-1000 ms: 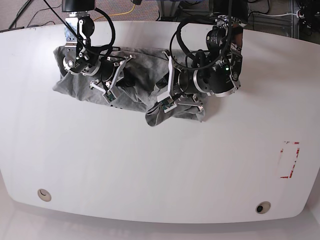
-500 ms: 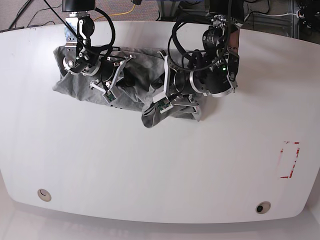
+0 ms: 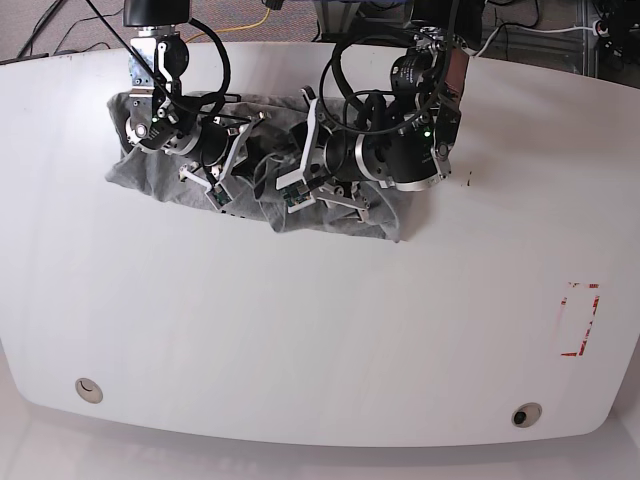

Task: Layout the t-shirt on the table in an organized manner, then fold the t-shirt properly
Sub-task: 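Lift and fold the strip end with the left gripper toward the right gripper, then press the folded end down with the left gripper and hold it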

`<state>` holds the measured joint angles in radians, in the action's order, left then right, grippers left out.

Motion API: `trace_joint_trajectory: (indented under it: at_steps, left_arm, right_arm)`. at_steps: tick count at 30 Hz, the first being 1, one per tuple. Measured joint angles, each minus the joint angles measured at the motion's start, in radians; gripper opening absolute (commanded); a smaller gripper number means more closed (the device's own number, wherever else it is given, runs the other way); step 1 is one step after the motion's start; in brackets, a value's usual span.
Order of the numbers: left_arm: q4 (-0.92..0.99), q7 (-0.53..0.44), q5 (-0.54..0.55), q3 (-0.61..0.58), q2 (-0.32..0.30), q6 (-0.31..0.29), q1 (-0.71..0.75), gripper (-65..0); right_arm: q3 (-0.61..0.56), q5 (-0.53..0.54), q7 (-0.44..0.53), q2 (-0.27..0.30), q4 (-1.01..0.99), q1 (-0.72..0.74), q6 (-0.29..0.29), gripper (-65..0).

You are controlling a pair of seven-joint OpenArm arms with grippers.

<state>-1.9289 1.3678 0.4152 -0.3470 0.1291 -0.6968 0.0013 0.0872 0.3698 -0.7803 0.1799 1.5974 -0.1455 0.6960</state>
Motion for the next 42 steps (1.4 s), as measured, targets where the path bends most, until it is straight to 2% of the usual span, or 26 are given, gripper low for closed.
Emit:
trace_joint_trajectory:
  at_steps: [4, 13, 18, 25, 27, 29, 30, 34, 37, 42]
  left_arm:
    - [0.000, -0.004, -0.004, -0.023, -0.002, 0.000, -0.024, -35.8]
    - [0.000, 0.001, -0.002, -0.029, -0.002, 0.000, -0.076, -36.3]
    - [0.000, -0.008, -0.002, 0.014, -0.006, 0.000, -0.138, -36.3]
    - [0.000, -0.011, -0.027, 0.079, -0.109, 0.000, -0.168, -37.4]
    - [0.000, -0.008, -0.065, 0.081, -0.138, 0.000, -0.167, -40.1]
    - [0.000, -0.008, -0.100, 0.080, -0.160, 0.000, -0.166, -45.6]
    - [0.000, -0.018, -0.113, 0.078, -0.171, 0.000, -0.165, -48.2]
    - [0.000, -0.169, -0.181, 0.055, -0.222, 0.000, -0.147, -56.7]
    - [0.000, -0.270, -0.227, 0.041, -0.272, -0.001, -0.112, -57.5]
    - [0.000, -0.319, -0.308, 0.048, -0.322, -0.003, -0.056, -58.1]
  right_arm:
    - [0.000, 0.000, 0.000, 0.000, -0.001, 0.000, 0.000, -64.5]
    - [-0.001, 0.000, 0.000, 0.000, -0.002, 0.000, 0.000, -64.5]
    - [-0.002, 0.000, 0.000, -0.001, -0.002, 0.000, 0.000, -64.5]
    - [-0.001, 0.000, -0.001, 0.000, -0.002, 0.000, 0.000, -64.5]
    - [-0.001, 0.000, -0.001, -0.003, -0.002, 0.000, 0.000, -64.5]
    - [-0.001, 0.000, -0.001, -0.003, -0.002, 0.000, 0.000, -64.5]
    - [-0.001, 0.000, -0.001, -0.003, -0.002, 0.000, 0.000, -64.5]
    - [-0.001, 0.000, -0.001, -0.002, -0.002, 0.000, 0.000, -64.5]
    - [-0.001, 0.000, -0.001, -0.003, -0.002, 0.002, 0.000, -64.5]
    - [-0.001, 0.000, -0.002, -0.003, -0.002, 0.009, 0.000, -64.5]
